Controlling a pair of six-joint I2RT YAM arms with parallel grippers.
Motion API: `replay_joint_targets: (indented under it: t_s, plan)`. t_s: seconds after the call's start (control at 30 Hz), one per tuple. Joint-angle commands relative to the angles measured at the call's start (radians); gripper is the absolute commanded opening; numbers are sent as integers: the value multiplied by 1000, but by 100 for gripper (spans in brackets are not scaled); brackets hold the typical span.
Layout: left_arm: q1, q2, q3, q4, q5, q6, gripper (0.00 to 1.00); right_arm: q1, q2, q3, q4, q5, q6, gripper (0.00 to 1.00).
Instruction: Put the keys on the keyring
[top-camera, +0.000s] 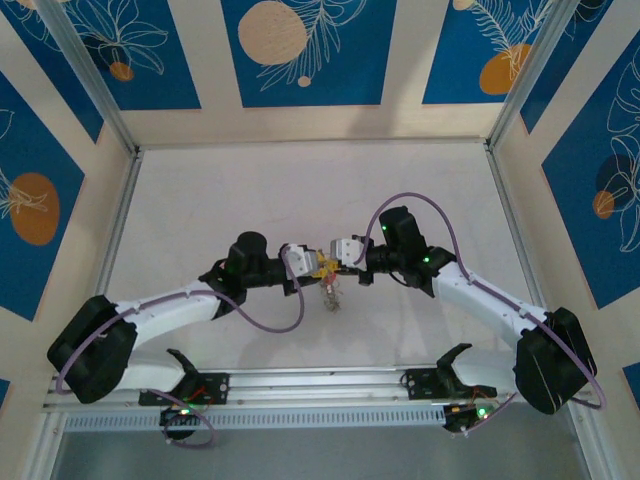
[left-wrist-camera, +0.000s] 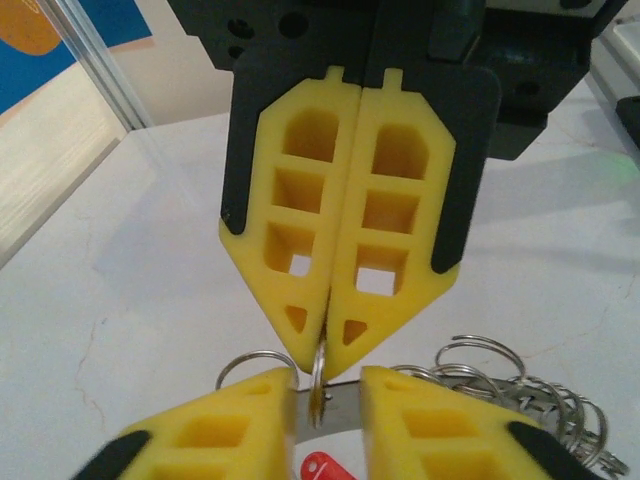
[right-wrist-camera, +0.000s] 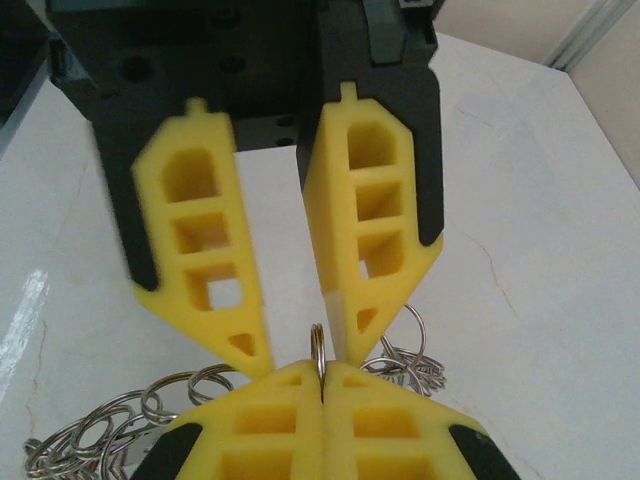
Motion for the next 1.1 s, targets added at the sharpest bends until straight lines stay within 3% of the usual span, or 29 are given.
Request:
replay_joint_targets:
  t_s: [0.0, 0.07, 0.2, 0.23, 0.33, 0.37, 0.63, 0.83, 1.07]
  plan:
    - [9, 16, 33, 35, 38, 5, 17, 7, -27, -11, 45, -48, -4, 0]
    - [9, 24, 35, 33, 35, 8, 15, 7, -27, -12, 46, -53, -2, 0]
    - [11, 23, 35, 26, 29, 19, 0, 8, -32, -20, 51, -54, 0, 0]
    - [13, 20, 38, 21, 30, 23, 0, 7, -37, -27, 59, -54, 3, 0]
    - [25, 7, 23, 38, 44, 12, 0, -7, -67, -71, 124, -67, 34, 22]
    - [35, 1, 14, 58, 58, -5, 0, -18, -80, -87, 146, -82, 50, 24]
    - [83, -49, -5, 122, 217, -44, 0, -67, -130, -169, 249, -206, 172, 26]
    - [86, -62, -6, 161, 288, -62, 0, -68, -127, -231, 457, -189, 317, 27]
    - [86, -66, 6, 157, 337, -73, 0, -68, -130, -245, 537, -232, 370, 26]
